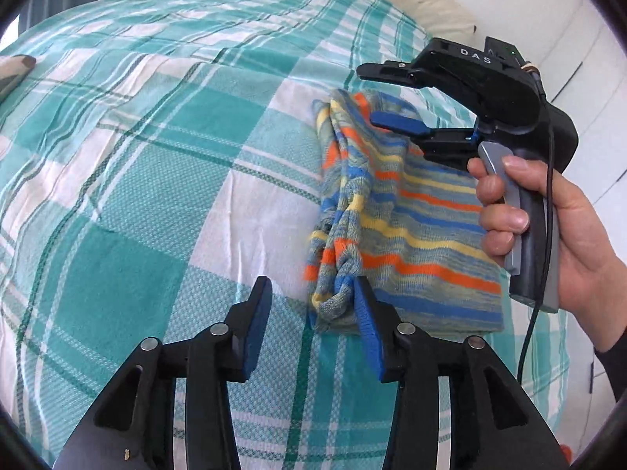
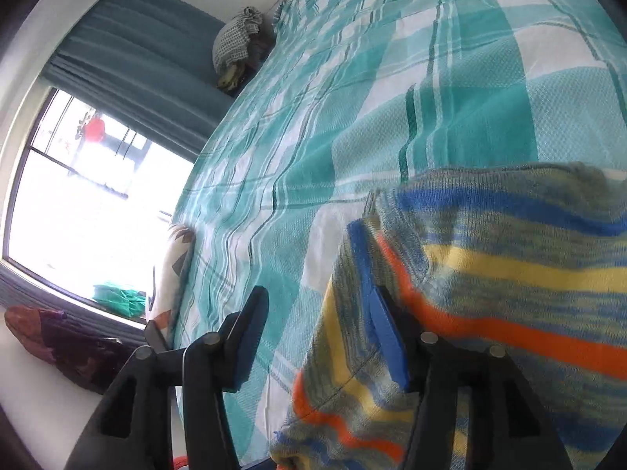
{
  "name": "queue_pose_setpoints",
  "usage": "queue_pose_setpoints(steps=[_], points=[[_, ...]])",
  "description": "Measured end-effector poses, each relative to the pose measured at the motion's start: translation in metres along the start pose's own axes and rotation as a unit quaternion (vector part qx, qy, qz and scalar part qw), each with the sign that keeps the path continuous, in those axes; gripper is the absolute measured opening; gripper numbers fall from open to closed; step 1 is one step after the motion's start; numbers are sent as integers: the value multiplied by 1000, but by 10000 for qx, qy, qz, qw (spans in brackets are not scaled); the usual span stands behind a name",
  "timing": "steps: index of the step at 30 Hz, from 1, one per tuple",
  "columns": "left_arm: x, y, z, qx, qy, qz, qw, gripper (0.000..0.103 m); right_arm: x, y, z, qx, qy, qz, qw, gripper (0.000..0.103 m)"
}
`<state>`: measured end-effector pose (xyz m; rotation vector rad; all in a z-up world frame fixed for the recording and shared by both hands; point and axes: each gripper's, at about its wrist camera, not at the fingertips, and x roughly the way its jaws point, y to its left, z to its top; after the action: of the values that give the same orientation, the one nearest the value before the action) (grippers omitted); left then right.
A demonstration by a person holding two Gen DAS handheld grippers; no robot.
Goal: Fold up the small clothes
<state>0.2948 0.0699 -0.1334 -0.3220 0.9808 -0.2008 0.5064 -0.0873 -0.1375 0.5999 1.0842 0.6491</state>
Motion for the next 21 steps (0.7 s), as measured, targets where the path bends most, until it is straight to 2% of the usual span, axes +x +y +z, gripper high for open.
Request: queue_pose_setpoints(steps=[2,6,9,11,12,13,15,16,17,19,21], points=[[-17,3,-2,65,-141,-9,9999,58,-22,6,-8,-192,-246,56,9995,56],[-30,-11,-1,368,-327,-178,9986,78,-92,19,-36,-1023,-640,-698,9902,56],[-16,-22,9,529,-386,1,9979,78,-125,24,-75,-1613,-553,-1219,9778,57],[7,-20,17,453,-190,337,9982,74,-132,22,-109,-1793,-381,-1216,9755,57],[21,-17,16,475,46,613,9970,61,-129,18,-127,-1825,-204,-1151,9762,56],[34,-13,15,542,260,841,9946,56,-120,11,-144,-1850,41,-1110,9764,56],[33,-8,9,613,305,835,9942,57,-95,-9,-178,-1791,647,-1389,9718,56],[22,-8,6,621,255,917,9935,60,-92,-13,-191,-1818,612,-1564,9689,56],[9,-8,2,649,154,943,9933,65,-100,-7,-200,-1912,325,-1623,9675,56],[-15,-7,-10,764,-9,934,9927,77,-118,4,-213,-1812,36,-1677,9690,56],[-32,-2,-28,824,-122,948,9920,85,-140,13,-228,-1713,-361,-1704,9697,61]])
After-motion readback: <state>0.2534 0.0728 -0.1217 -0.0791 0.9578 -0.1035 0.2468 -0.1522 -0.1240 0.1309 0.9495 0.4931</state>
